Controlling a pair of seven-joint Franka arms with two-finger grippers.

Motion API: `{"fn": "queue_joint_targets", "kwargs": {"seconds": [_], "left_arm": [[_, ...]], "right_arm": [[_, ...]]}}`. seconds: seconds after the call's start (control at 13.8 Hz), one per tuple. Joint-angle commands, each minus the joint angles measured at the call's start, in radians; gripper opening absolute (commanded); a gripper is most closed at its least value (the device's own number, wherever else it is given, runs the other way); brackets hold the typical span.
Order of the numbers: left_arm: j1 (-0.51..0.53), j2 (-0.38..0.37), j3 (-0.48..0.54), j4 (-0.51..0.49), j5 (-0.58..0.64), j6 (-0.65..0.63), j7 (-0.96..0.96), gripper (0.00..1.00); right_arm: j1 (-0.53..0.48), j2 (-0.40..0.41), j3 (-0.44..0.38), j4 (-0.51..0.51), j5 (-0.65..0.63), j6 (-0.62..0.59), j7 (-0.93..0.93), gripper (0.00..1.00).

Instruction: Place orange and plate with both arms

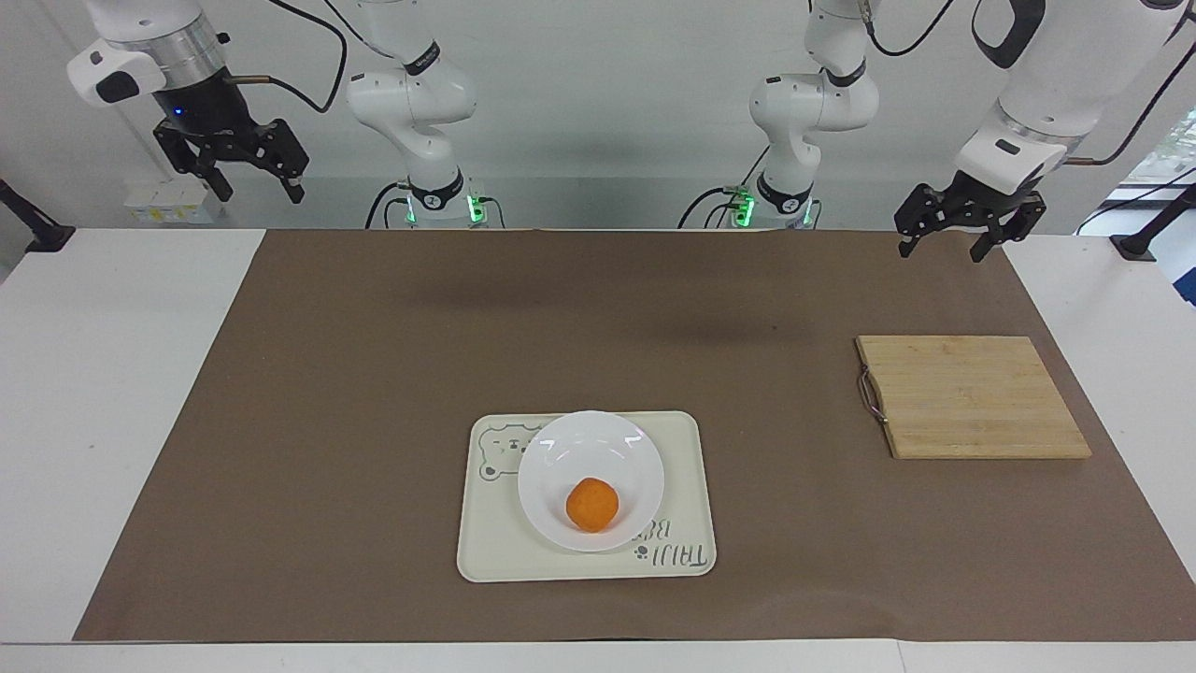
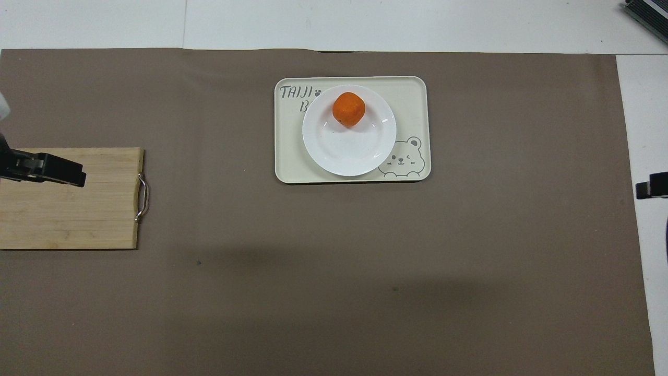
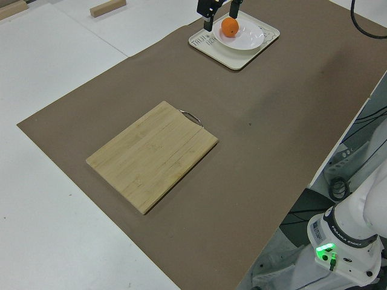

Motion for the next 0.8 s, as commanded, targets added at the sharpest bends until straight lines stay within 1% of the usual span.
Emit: {"fn": "queue_joint_targets", "kwargs": {"seconds": [0.0,0.07,0.22,0.29,0.72], "left_arm": [[0.008,-0.004,-0.002,0.005,-0.004,-0.002,-0.002,1.00],[0.006,-0.004,-0.002,0.005,-0.004,-0.002,-0.002,1.00],[0.006,-0.004,-0.002,0.005,-0.004,-0.002,-0.002,1.00],[0.006,-0.004,-0.002,0.005,-0.004,-0.002,-0.002,1.00],[0.006,-0.004,-0.004,0.005,-0.004,-0.002,-0.002,1.00]], "right_arm": [[0.001,-0.024,0.012,-0.030,-0.027,-0.003,0.016,1.00],[-0.011,-0.023,0.022,-0.029,-0.024,-0.003,0.016,1.00],[-0.077,-0.020,0.086,-0.028,-0.027,0.000,0.016,1.00],[-0.090,-0.023,0.097,-0.028,-0.027,0.001,0.016,1.00],[-0.077,-0.021,0.093,-0.028,-0.023,0.009,0.022,1.00]]}}
